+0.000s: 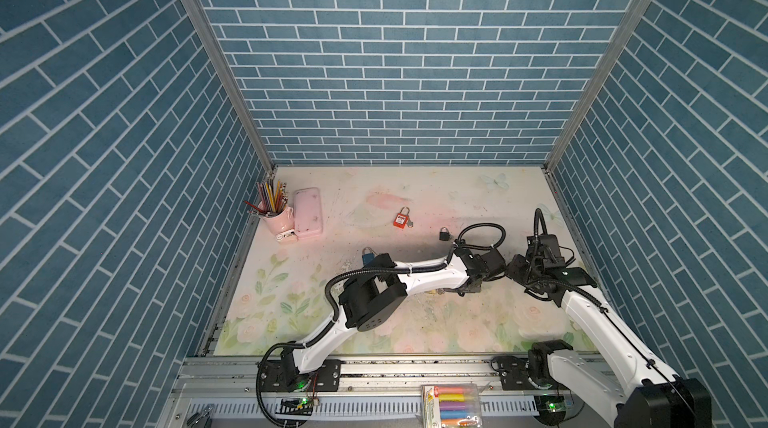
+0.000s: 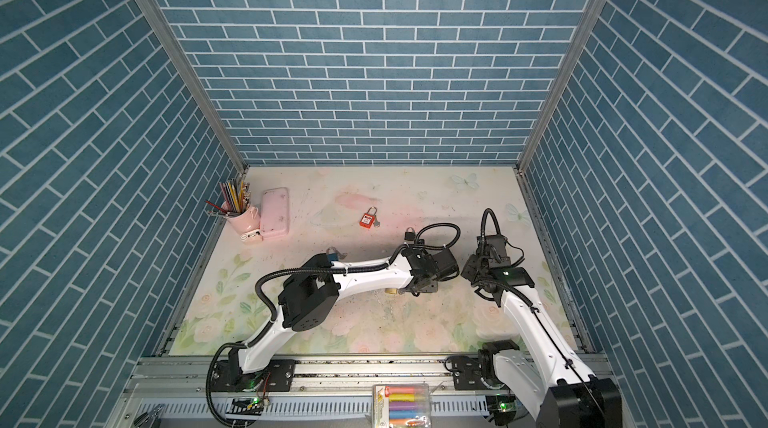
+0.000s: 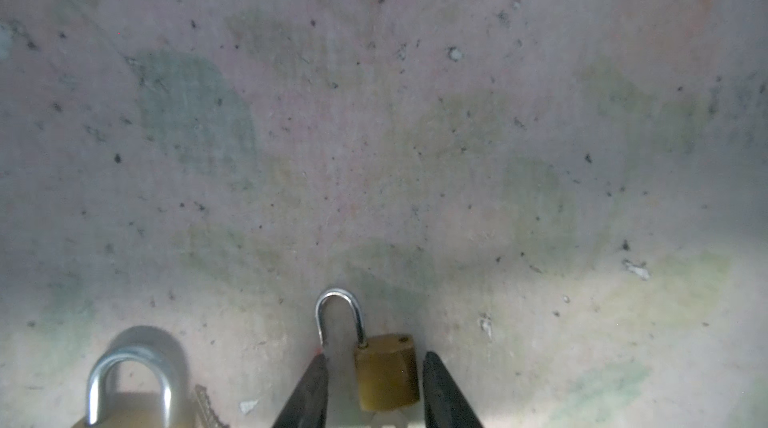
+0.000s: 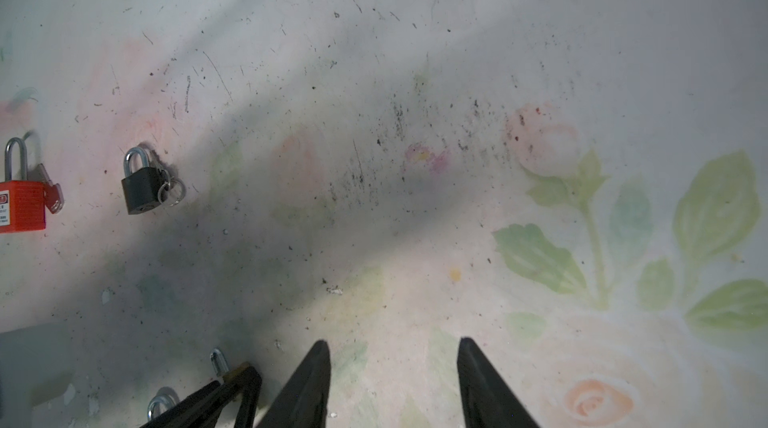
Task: Lock with the key
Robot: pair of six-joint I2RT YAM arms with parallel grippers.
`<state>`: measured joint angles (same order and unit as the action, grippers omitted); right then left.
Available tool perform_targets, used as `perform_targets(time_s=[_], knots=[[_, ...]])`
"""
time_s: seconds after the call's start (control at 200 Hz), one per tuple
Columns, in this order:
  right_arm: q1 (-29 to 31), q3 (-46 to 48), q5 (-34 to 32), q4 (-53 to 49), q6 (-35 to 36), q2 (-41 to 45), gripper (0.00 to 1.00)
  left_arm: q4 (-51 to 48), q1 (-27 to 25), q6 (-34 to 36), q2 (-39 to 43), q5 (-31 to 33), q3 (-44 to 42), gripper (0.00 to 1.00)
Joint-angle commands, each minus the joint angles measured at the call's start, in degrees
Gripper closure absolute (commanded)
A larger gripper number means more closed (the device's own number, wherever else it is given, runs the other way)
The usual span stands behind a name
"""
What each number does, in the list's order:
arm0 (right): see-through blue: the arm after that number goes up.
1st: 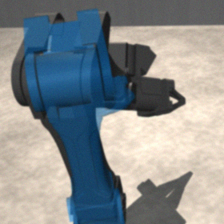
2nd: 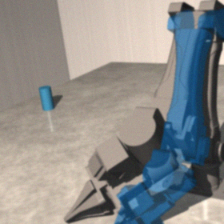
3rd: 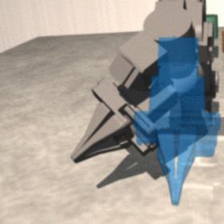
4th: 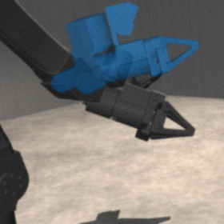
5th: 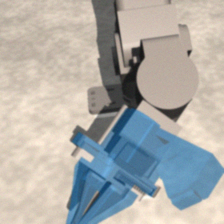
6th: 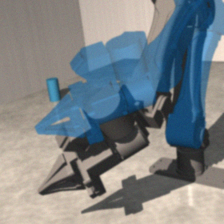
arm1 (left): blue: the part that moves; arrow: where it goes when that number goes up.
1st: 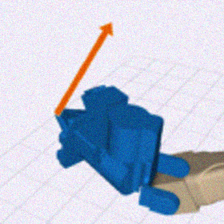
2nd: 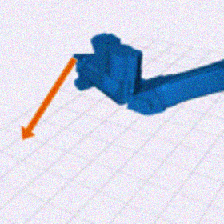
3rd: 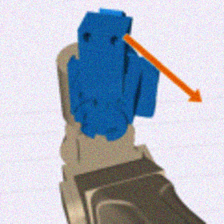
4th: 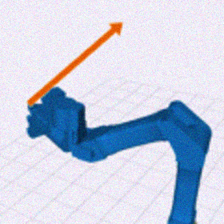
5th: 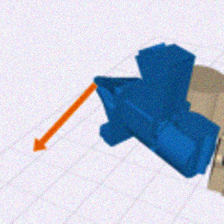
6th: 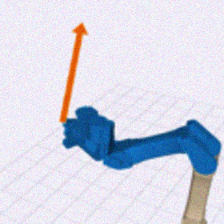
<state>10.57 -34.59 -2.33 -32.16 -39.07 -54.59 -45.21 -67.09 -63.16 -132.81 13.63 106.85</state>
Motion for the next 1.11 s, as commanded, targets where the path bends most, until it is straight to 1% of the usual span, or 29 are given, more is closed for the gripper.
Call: perform_targets(time_s=[0.0,0.245,0.33,0.42,0.5,0.555,0.62,0.705,0.745,0.815,0.875,0.96,1.02,1.06,1.1], knots=[[-0.5,-0.3,0.0,0.1,0.6,-0.4,0.49,-1.8,0.1,0.2,-1.7,-0.2,1.5,0.64],[-0.6,-0.9,-0.1,0.0,0.6,-0.6,0.49,-3.1,-0.4,-0.2,-1.7,-0.7,2.0,0.67],[-0.7,-1.3,0.0,0.0,0.4,-0.5,0.49,-3.1,-0.7,0.0,-1.2,-0.7,1.8,0.77],[-0.8,-1.5,0.5,0.2,0.1,-0.1,0.49,-2.7,-0.9,0.7,-0.5,-0.1,1.4,0.81],[-0.8,-2.0,0.8,0.2,-0.1,0.2,0.49,-1.9,-0.8,1.6,-0.2,0.8,0.9,0.83],[-0.8,-2.5,1.1,-0.1,-0.1,0.3,0.50,-0.7,-0.7,3.2,0.2,1.2,0.5,0.88],[-0.8,-3.5,1.7,-0.6,0.3,0.5,0.50,0.5,-0.5,4.9,1.0,2.0,0.3,0.91],[-0.8,-5.6,3.3,-1.4,1.9,0.5,0.50,4.7,-0.4,10.6,3.8,3.8,-0.6,0.92],[-0.9,-6.8,3.7,-2.0,2.1,0.4,0.50,7.8,-0.3,15.2,5.8,4.2,-1.4,0.91],[-0.9,-8.8,4.2,-3.0,2.2,0.3,0.50,14.4,0.3,23.0,9.9,4.2,-4.6,0.90],[-1.3,-10.9,4.7,-4.0,2.1,0.0,0.50,20.0,1.3,28.8,14.2,4.5,-9.3,0.90],[-1.8,-13.8,6.1,-5.2,2.0,-0.3,0.50,28.3,4.0,36.3,21.1,1.9,-17.3,0.90],[-2.2,-15.7,7.8,-5.6,2.2,-0.1,0.50,33.5,6.4,41.8,26.0,-2.1,-23.1,0.90],[-2.3,-16.6,9.9,-5.3,2.9,0.0,0.50,35.9,8.1,45.4,29.1,-4.8,-26.4,0.90],[-2.4,-17.0,13.9,-4.0,4.7,0.2,0.50,38.0,9.8,48.8,32.1,-7.8,-29.8,0.90]])
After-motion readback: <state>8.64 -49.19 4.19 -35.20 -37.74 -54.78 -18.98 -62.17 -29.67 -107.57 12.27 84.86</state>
